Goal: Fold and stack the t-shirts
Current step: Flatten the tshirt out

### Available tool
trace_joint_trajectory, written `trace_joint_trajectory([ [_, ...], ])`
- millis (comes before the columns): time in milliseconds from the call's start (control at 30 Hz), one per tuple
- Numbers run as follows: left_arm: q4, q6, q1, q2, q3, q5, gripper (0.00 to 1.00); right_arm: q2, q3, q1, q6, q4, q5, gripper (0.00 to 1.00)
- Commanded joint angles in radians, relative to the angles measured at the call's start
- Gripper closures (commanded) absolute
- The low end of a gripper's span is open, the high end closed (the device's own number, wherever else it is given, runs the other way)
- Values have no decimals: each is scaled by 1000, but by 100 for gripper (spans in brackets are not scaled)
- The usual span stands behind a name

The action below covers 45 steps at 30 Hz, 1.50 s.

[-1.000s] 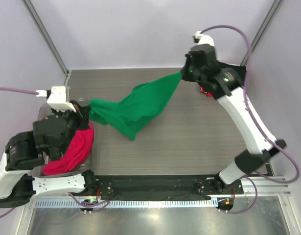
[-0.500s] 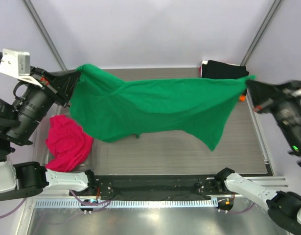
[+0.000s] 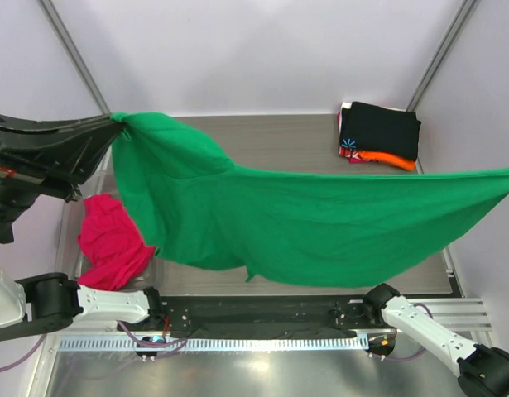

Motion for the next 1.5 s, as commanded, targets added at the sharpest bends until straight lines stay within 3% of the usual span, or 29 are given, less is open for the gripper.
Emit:
trace_joint_trajectory([
  [0, 194, 99, 0, 33, 1, 91, 100, 37, 17, -9, -69, 79, 45, 99],
  [100, 273, 201, 0, 76, -56, -44, 100, 86, 17, -10, -79, 89, 184, 99],
  [233, 411, 367, 0, 139, -209, -268, 100, 290, 16, -10, -41, 9, 382, 99],
  [300, 451, 352, 56, 172, -277, -320, 100, 376, 8, -7, 30, -74, 441, 99],
  [367, 419, 259, 159, 188, -312, -201, 100, 469, -56, -7, 68, -86, 484, 99],
  [400, 417, 193, 296, 189, -379, -147, 100, 499, -76, -7, 93, -86, 502, 99],
  [467, 443, 93, 447, 208, -462, -73, 100, 607, -145, -44, 105, -79, 524, 99],
  [567, 433, 7, 614, 327, -556, -17, 100, 782, -234, -235, 156, -44, 394, 99],
  [667, 395, -114, 760, 514, -578, 126, 100, 903, -297, -343, 196, 31, 323, 99],
  [700, 372, -143, 785, 577, -540, 154, 95, 983, -296, -358, 194, 44, 290, 97],
  [733, 339, -163, 802, 688, -503, 193, 78, 1032, -259, -377, 188, 43, 268, 40],
  [767, 272, -194, 825, 750, -463, 212, 69, 1068, -235, -377, 187, 18, 260, 12],
  [800, 241, -212, 833, 796, -388, 224, 55, 1123, -209, -377, 184, -3, 262, 1],
  [833, 206, -229, 834, 879, -350, 221, 30, 1135, -164, -377, 185, -29, 266, 0],
  [900, 135, -255, 836, 907, -312, 243, 22, 1122, -170, -372, 194, -53, 263, 0],
  [933, 143, -269, 836, 900, -335, 249, 10, 1081, -209, -372, 194, -43, 259, 0],
  [1100, 206, -341, 837, 771, -557, 200, 7, 933, -395, -330, 220, 33, 168, 0],
  [1267, 236, -422, 834, 647, -766, 172, 8, 806, -708, -309, 317, 181, -90, 0],
  [1333, 262, -448, 834, 602, -880, 171, 9, 790, -820, -291, 348, 242, -129, 0],
  [1467, 325, -501, 833, 619, -1013, 177, 10, 830, -873, -288, 368, 322, -205, 0],
])
